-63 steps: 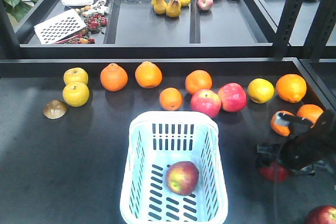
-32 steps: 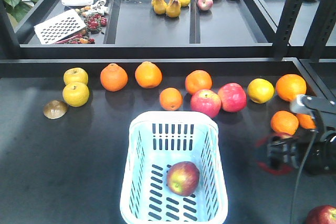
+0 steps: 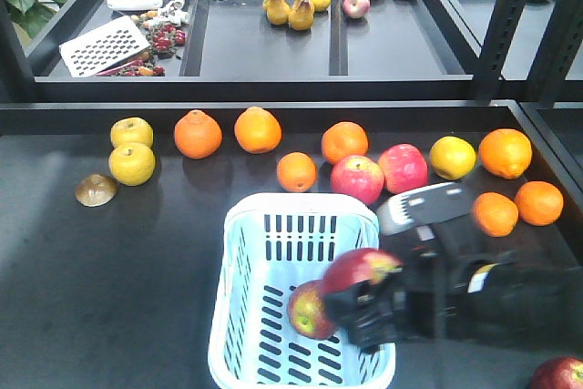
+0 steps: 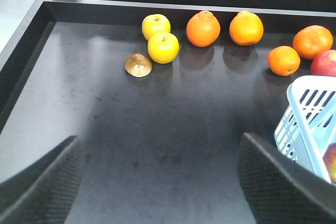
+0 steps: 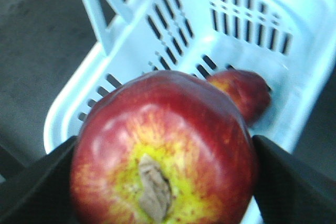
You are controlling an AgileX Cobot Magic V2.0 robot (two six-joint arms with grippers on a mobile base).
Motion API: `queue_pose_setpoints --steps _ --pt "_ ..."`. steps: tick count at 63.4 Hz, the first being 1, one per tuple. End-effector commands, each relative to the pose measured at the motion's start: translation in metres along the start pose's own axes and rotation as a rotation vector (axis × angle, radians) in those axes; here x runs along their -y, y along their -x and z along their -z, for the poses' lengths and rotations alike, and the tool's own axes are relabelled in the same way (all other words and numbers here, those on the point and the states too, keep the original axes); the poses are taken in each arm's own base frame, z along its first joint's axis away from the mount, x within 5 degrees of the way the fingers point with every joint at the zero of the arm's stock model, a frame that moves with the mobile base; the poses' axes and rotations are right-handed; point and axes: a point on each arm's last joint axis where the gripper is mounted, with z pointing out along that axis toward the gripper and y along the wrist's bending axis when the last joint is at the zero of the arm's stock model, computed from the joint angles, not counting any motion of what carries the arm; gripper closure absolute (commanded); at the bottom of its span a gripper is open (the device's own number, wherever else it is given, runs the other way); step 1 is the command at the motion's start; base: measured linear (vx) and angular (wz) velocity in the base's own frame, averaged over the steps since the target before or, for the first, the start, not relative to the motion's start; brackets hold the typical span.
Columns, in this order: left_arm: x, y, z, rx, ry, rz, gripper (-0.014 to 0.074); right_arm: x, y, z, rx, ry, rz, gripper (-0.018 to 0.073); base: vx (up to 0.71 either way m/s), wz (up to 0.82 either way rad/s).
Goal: Pick three apples into basket with both arms
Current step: 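Carry the second red apple into the basket and open the right gripper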
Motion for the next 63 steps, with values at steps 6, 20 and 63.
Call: queue_pose_setpoints --steps 6,20,63 --pt "0.001 0.010 0.003 0.069 -0.012 -0.002 0.0021 -0.013 0.010 -0.019 0.093 -0.012 0.043 0.0106 0.00 0.00" --pt "0.001 0.010 0.003 0.069 -0.012 -0.002 0.0021 -0.010 0.008 -0.031 0.065 -0.026 0.027 -0.0170 0.00 0.00" --pt "0.001 0.010 0.003 0.069 -0.012 -0.002 0.0021 0.109 -0.004 0.046 -0.158 -0.322 -0.323 -0.0130 0.00 0.00"
